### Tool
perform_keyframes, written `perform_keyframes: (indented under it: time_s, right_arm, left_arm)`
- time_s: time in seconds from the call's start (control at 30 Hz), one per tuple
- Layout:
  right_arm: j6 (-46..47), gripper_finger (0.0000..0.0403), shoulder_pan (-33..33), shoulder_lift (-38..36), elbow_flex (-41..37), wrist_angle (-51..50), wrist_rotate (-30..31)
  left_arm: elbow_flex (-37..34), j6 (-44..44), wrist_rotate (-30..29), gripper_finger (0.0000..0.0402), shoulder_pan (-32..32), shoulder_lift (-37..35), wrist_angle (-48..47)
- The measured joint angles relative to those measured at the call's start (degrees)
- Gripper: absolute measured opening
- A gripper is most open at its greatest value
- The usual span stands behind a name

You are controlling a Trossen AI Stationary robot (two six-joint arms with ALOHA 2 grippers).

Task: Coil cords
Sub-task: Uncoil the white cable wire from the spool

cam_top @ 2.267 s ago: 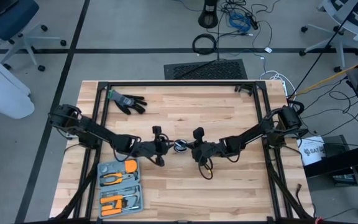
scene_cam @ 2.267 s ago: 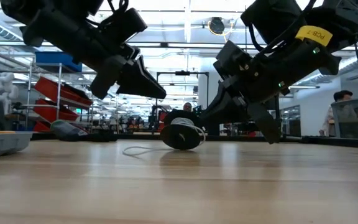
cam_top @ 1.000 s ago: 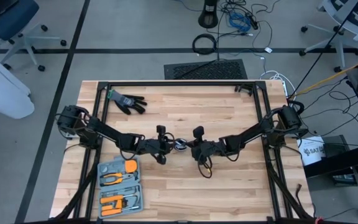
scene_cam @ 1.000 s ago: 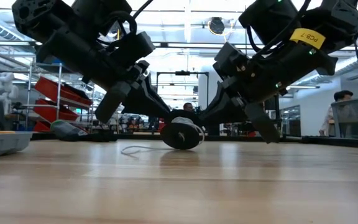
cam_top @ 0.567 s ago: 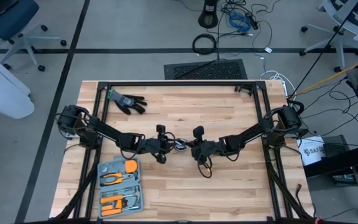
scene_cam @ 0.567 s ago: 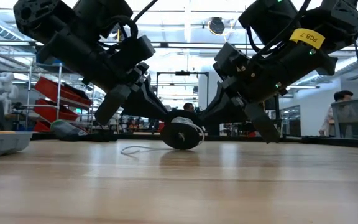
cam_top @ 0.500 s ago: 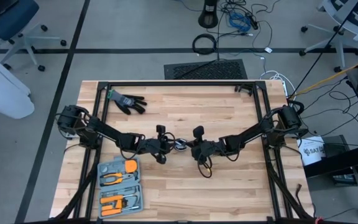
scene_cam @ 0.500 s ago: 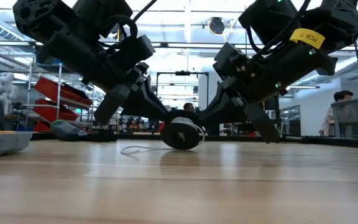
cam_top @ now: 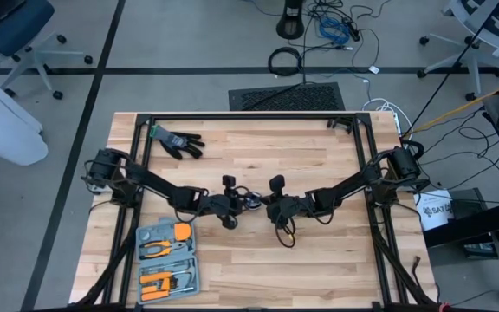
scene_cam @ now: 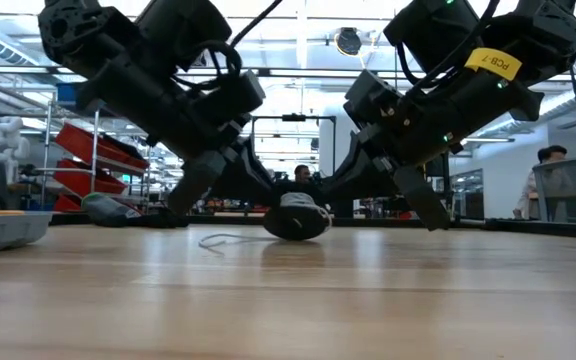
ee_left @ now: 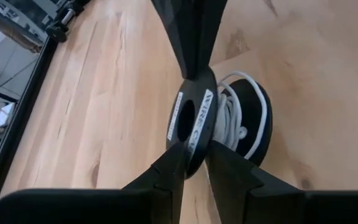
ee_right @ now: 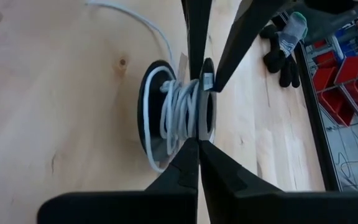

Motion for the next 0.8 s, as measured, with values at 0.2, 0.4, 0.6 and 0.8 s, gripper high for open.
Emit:
perform_keyframes:
  time_s: [0.2,0.4,0.6,0.8]
  right_arm:
    - [0.77,0.0000,0.00,-0.02,-0.02,-1.06,0.12]
    - [1.53,0.0000,-0.09,-0.09,0.00,-1.26,0.58]
    - [1.52,0.0003,0.67,-0.53,0.09,-2.47,2.91]
    - [4.52,0.0050,2.04,-6.45,0.06,-10.75,3.37]
  left_arm:
    - [0.97,0.15,-2.03,0.0053,-0.04,0.64,-0.27]
    - [1.06,-0.03,-3.54,0.0007,-0.11,0.51,-0.78]
    - [1.14,-1.04,-3.42,0.0004,-0.64,0.51,-0.60]
    - [1.15,-2.11,-2.65,0.0002,-1.38,-0.30,-1.18]
